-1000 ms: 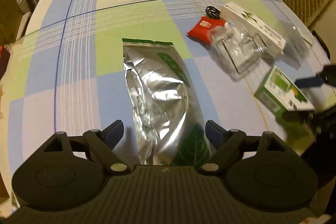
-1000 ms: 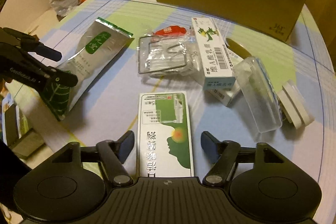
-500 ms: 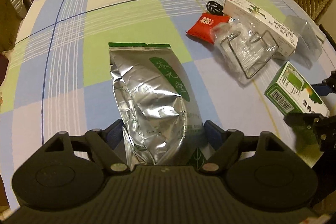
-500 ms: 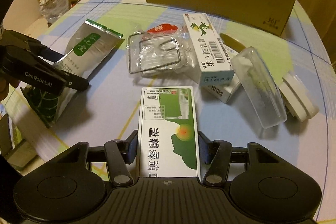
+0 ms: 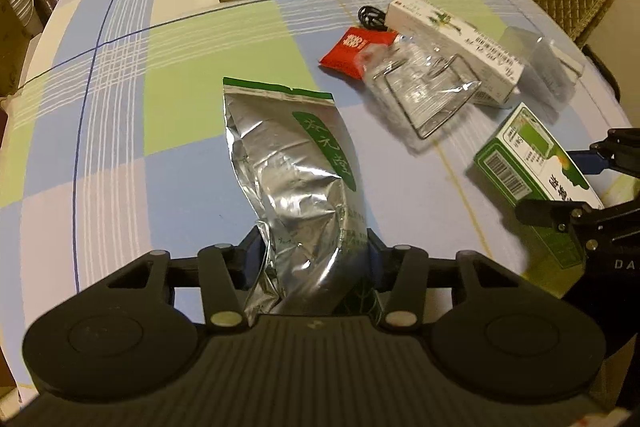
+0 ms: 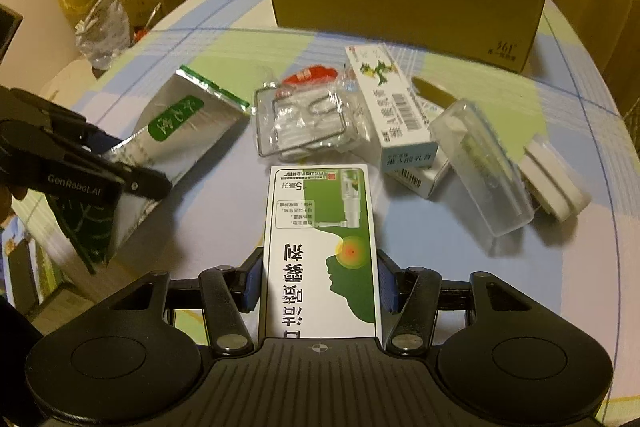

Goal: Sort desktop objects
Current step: 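Grasp the silver foil tea bag with the left tool and lift it, then carry the foil bag and medicine box into the cardboard box with both tools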

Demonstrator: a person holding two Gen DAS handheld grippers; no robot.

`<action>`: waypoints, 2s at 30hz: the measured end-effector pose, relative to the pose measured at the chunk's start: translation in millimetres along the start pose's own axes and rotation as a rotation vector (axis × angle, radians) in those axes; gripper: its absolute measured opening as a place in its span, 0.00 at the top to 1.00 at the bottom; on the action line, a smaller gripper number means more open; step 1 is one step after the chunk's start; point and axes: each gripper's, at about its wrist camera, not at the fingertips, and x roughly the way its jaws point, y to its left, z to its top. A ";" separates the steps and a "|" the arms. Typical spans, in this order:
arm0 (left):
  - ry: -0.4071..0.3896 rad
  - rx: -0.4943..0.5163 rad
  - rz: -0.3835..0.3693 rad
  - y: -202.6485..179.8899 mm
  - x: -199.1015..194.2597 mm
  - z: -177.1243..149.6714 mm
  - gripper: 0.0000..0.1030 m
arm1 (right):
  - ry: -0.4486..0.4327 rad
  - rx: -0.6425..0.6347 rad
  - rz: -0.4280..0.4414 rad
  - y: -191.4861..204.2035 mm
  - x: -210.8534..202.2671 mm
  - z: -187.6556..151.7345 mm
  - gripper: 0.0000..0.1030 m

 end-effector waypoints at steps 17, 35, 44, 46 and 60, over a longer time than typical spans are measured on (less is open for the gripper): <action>-0.089 0.002 0.016 -11.2 -61.8 36.8 0.57 | -0.120 0.012 -0.014 -7.7 -45.5 39.7 0.49; -0.178 0.048 0.005 -25.8 -94.8 116.1 0.57 | -0.227 0.022 -0.069 -49.0 -79.0 129.9 0.49; -0.187 0.052 -0.006 -17.1 -80.3 175.7 0.57 | -0.234 0.036 -0.084 -82.0 -67.7 190.9 0.49; -0.189 0.050 -0.010 -13.6 -74.8 192.5 0.57 | -0.231 0.045 -0.088 -90.4 -59.8 205.2 0.49; -0.195 0.004 -0.041 15.8 -23.3 298.3 0.57 | -0.195 0.126 -0.090 -143.2 3.9 287.9 0.49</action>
